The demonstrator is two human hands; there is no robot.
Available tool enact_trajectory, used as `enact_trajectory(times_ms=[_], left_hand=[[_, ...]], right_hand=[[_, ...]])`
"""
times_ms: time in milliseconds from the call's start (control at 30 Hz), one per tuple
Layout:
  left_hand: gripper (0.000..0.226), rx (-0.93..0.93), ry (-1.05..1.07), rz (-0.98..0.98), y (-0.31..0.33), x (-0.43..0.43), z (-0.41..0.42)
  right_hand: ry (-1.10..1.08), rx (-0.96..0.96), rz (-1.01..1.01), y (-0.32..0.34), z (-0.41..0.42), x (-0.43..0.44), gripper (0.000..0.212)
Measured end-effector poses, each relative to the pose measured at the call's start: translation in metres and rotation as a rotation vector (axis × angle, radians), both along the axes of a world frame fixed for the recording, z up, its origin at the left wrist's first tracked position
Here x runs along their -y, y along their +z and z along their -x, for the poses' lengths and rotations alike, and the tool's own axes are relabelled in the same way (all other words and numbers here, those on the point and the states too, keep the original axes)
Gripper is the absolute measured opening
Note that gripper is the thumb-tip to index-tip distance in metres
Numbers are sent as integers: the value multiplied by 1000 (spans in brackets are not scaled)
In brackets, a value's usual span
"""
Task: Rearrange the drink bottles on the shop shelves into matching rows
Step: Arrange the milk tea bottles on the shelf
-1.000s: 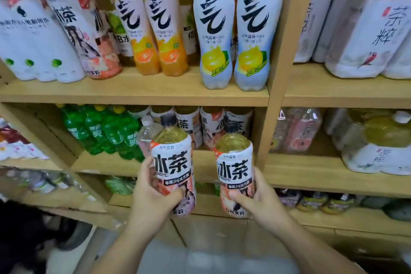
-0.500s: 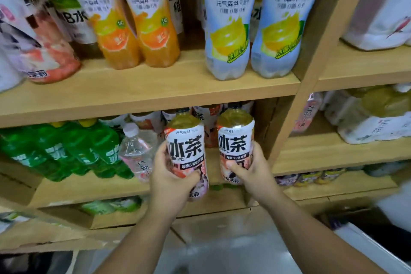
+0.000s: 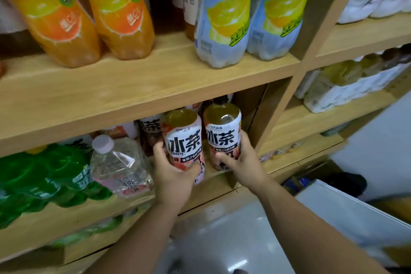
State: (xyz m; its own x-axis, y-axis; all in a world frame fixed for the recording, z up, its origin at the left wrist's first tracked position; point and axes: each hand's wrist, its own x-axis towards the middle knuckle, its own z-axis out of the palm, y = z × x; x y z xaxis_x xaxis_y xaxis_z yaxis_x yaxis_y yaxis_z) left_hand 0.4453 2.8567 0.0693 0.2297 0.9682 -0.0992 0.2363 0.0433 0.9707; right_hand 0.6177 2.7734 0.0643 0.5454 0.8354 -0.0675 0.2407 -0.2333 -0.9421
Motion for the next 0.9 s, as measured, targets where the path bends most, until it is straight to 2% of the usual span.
enact_trajectory(times_ms=[233,367,567,667,800,867,900], left_hand=[[93,-36,-55,-65,-7,1,4],[92,-50,-73,-109,-7,6,2],[93,-57,-40,-160,-8,13,0],[95,-76,9,-174,-7,17,-2],[99,-85,19,-194,-11,22,-6],[100,-77,26,-196,-13,24,-8],[101,-65,30,-195,-15,24,-9]], right_hand=[[122,-14,11,-2,-19,6,75],[171,-36,30,-8,-27,7,77],[176,36,50,-10,-25,4,73],[95,149,27,-10,-14,14,69],[-150,287,-87,-10,-7,41,54],[-306,341,-134,-5,-12,53,64],[-374,355,-130,-2,-16,55,79]])
